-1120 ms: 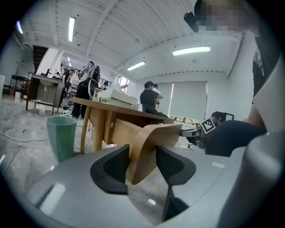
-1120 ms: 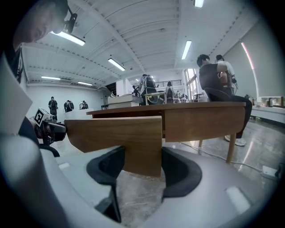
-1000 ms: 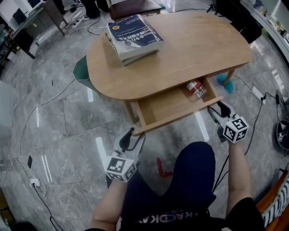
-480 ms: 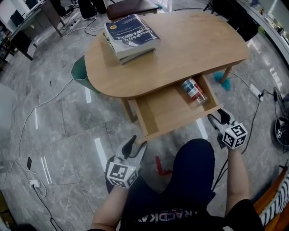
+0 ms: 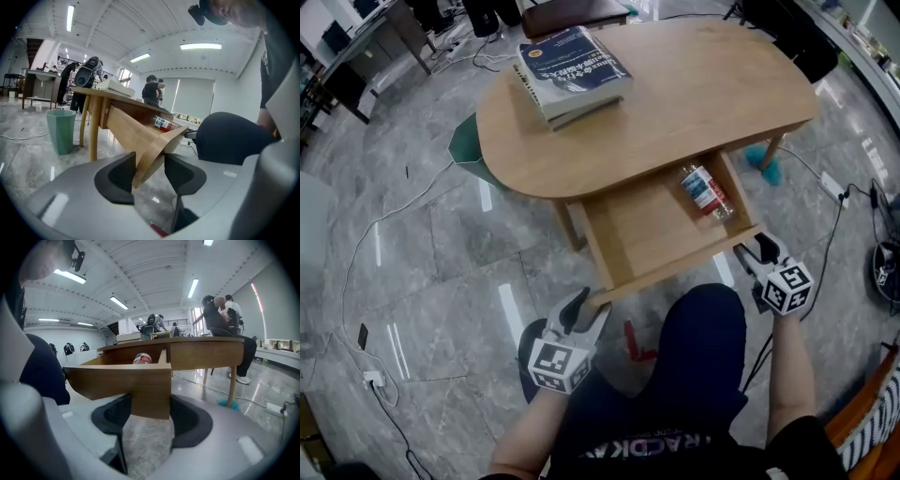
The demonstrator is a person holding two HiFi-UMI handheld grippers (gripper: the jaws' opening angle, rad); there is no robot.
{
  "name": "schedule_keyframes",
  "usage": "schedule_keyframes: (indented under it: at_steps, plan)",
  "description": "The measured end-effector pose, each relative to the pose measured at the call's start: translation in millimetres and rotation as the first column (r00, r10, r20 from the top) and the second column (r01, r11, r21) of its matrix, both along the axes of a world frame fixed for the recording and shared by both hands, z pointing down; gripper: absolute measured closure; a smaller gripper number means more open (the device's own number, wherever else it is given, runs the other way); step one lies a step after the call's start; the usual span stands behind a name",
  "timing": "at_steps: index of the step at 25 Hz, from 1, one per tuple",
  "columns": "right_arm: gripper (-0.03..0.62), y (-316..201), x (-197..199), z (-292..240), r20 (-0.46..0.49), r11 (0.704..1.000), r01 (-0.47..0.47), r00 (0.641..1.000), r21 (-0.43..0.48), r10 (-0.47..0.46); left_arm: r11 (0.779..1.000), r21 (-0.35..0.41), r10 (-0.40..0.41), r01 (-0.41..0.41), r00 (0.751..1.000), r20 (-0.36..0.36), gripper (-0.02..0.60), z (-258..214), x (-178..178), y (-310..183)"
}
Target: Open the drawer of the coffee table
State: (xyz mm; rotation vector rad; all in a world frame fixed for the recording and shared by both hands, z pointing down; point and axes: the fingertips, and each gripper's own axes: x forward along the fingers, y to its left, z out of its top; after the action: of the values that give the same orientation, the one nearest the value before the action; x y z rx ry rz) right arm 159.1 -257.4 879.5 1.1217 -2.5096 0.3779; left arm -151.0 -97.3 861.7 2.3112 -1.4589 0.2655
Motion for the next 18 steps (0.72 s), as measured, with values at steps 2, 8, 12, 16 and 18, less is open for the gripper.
schedule_keyframes:
  at_steps: [2, 8, 12, 16, 18]
  plan:
    - [0.335, 3.2, 2.5, 2.2, -0.005, 1.000, 0.000, 1.000, -0.004, 0.000, 1.000, -0.011, 0.011, -0.011, 1.000, 0.006, 0.385, 2.2, 4.0, 3.7]
    - [0.335, 15.2, 8.4, 13.3, -0.012, 1.000, -0.009, 1.000, -0.022, 0.008, 0.997, -0.062, 0.045, -0.043, 0.998, 0.039, 0.385, 12.3, 10.3, 13.4]
    - [0.335, 16.3, 10.5, 14.2, -0.001, 1.000, -0.019, 1.000, -0.012, 0.019, 0.997, -0.063, 0.050, -0.047, 0.998, 0.041, 0.385, 13.3, 11.0, 13.2]
    - [0.335, 19.1, 9.6, 15.7, 0.001, 0.999, -0.020, 1.000, -0.025, 0.020, 0.996, -0.070, 0.055, -0.052, 0.998, 0.043, 0.383, 14.8, 9.6, 14.5]
    - [0.335, 23.1, 11.0, 11.3, 0.028, 0.999, -0.022, 0.999, -0.033, 0.023, 0.996, -0.070, 0.057, -0.054, 0.997, 0.048, 0.383, 13.7, 9.1, 16.5]
